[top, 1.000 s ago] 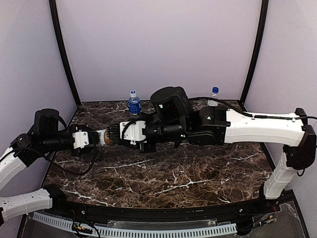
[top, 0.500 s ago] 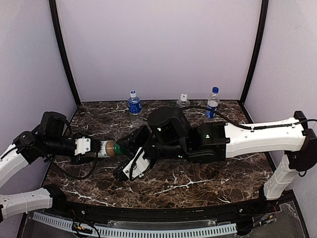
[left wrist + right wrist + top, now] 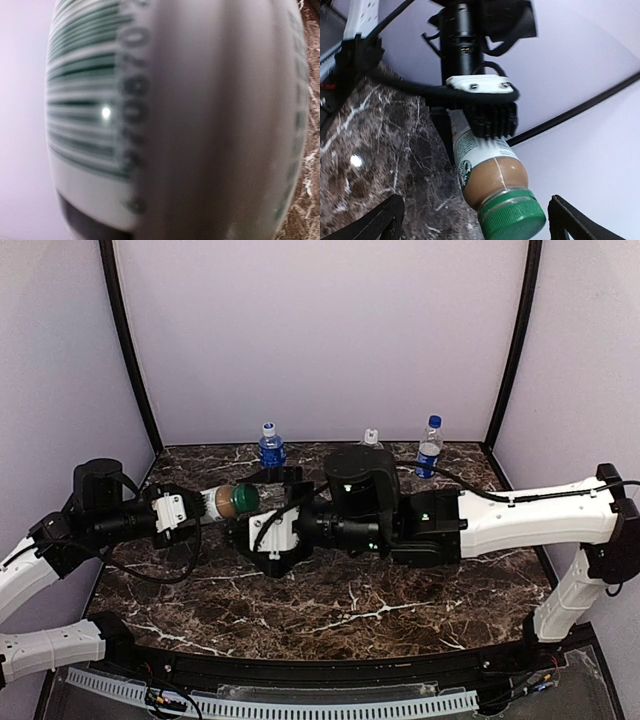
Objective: Unscrew the bottle caps
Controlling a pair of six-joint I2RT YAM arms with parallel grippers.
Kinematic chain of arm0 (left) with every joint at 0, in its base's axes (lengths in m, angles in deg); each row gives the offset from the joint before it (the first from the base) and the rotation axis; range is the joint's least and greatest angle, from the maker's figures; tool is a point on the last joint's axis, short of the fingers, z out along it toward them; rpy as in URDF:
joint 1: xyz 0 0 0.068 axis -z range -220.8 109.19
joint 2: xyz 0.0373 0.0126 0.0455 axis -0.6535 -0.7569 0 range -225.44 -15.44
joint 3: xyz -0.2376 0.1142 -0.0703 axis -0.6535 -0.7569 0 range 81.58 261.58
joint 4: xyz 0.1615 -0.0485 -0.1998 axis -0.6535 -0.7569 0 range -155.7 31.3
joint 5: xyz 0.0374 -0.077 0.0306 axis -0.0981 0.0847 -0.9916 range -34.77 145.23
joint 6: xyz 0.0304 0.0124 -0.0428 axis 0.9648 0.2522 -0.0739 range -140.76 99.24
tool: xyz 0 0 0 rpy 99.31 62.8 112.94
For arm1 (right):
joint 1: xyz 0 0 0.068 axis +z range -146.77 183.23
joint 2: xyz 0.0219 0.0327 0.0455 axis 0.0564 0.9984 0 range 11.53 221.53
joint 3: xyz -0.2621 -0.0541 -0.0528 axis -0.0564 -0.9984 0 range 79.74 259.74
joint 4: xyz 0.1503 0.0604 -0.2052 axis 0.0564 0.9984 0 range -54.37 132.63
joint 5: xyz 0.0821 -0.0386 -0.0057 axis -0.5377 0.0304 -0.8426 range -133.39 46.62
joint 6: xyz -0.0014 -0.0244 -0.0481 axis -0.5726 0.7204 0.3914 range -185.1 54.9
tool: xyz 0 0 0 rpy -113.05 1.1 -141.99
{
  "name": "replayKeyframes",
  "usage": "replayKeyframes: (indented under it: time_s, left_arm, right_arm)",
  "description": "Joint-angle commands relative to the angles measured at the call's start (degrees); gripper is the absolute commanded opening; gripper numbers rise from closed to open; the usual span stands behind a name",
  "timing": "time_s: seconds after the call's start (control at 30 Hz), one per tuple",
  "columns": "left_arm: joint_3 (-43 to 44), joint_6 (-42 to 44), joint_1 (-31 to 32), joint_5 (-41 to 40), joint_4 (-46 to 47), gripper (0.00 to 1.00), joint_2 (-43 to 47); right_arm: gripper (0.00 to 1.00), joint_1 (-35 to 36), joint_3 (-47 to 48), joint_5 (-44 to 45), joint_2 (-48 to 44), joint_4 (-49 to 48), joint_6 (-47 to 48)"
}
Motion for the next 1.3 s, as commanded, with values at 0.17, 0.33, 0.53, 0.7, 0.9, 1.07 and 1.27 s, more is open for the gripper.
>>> replayKeyframes:
  time_s: [0.17, 0.33, 0.53, 0.7, 0.9, 1.07, 1.27]
  left_arm:
    - [-5.96, 7.51, -0.10, -17.67, 22.79, 0.29, 0.86]
    - [-6.18, 10.33, -0.10, -18.98, 23.79, 0.29, 0.90]
    - [-6.18, 11.25, -0.15, -18.37, 23.75, 0.30, 0.91]
    - [-6.19, 11.57, -0.10, -18.37, 23.96, 0.30, 0.60]
    - [-6.34, 11.90, -0.10, -18.02, 24.57, 0.30, 0.46]
    - [-6.47, 12.13, -0.10, -17.84, 24.57, 0.30, 0.43]
    - [-6.45, 12.38, -0.10, -17.39, 25.00, 0.30, 0.22]
  right_arm:
    - [0.99, -8.52, 4.65, -14.45, -0.53, -2.98, -55.36]
    - [0.99, -13.49, 9.49, -23.23, 2.63, -1.72, -75.43]
    - [0.91, -17.32, 14.29, -28.61, 6.05, 1.75, -87.12]
    - [0.82, -17.22, 18.17, -32.43, 9.10, 5.74, -87.19]
    - [0.71, -17.20, 18.94, -33.67, 10.02, 8.05, -87.08]
    - [0.63, -17.11, 17.92, -32.57, 9.17, 8.97, -86.78]
    - [0.46, -17.03, 19.09, -32.75, 9.88, 11.00, -85.70]
